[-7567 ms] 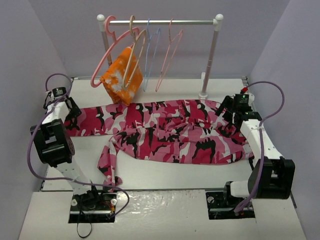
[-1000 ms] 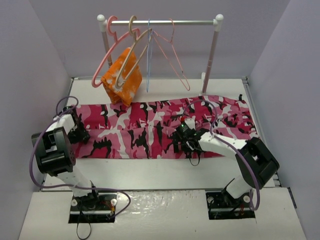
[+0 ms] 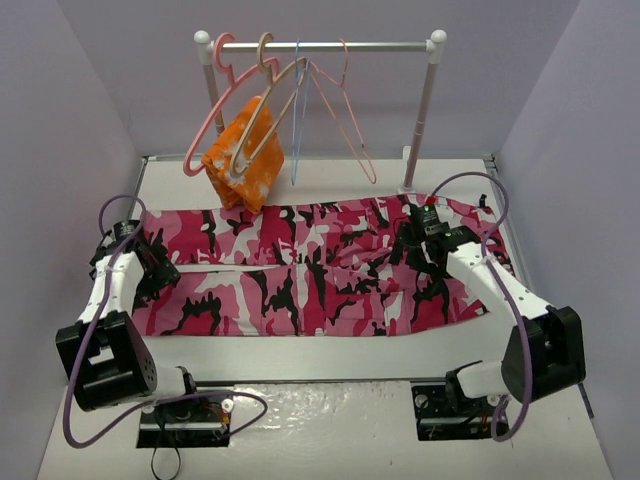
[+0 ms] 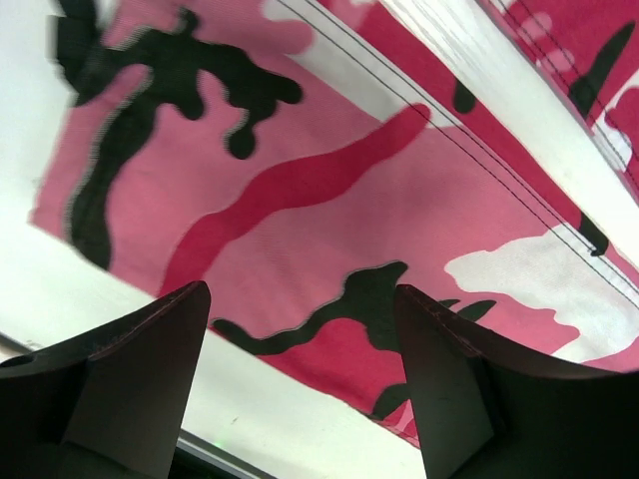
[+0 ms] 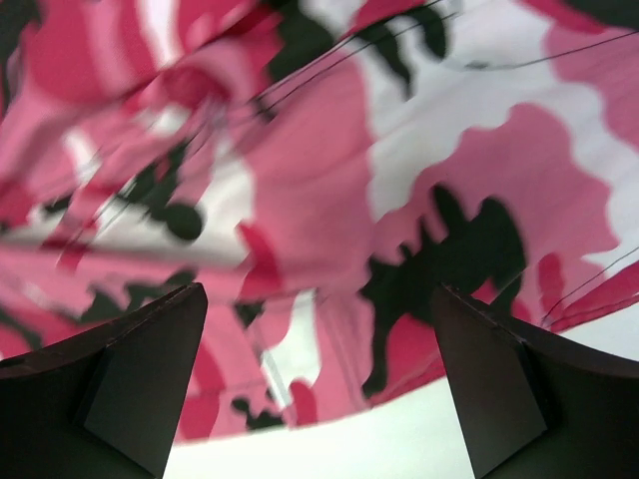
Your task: Place the trousers on the hanger
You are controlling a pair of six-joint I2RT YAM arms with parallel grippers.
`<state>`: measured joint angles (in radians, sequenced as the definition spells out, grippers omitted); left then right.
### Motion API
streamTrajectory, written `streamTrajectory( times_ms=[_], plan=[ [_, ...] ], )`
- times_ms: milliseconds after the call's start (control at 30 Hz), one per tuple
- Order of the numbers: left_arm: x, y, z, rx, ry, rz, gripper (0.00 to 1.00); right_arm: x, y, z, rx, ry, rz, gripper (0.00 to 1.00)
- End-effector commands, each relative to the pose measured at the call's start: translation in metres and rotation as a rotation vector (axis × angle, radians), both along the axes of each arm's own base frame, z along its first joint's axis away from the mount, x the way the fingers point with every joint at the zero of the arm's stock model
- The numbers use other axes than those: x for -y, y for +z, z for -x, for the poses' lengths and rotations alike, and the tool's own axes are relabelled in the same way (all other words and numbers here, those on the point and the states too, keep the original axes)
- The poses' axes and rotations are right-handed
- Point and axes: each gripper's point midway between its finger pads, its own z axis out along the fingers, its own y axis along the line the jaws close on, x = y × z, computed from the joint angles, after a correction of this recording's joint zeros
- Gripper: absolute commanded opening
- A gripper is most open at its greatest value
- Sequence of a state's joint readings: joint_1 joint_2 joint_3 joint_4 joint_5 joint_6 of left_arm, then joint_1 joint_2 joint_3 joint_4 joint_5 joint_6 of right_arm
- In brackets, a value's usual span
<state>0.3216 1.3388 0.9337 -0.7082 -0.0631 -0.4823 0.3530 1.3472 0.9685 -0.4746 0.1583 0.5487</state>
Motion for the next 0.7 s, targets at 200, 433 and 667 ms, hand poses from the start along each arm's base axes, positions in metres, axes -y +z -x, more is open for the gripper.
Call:
streamTrajectory(
  times_ms=[200, 433, 667],
  plan=[
    [0.005, -0.057, -0.007, -0.159, 0.019, 0.08, 0.71, 0.05, -0.063, -0.056, 0.012, -0.213, -0.004, 0.92],
    [0.009, -0.079, 0.009, -0.258, 0.011, 0.114, 0.71, 0.103, -0.098, -0.05, -0.031, -0.425, 0.045, 0.92],
    [0.008, -0.076, 0.013, -0.279, -0.016, 0.109, 0.71, 0.163, -0.099, -0.035, -0.03, -0.62, 0.03, 0.92]
  ],
)
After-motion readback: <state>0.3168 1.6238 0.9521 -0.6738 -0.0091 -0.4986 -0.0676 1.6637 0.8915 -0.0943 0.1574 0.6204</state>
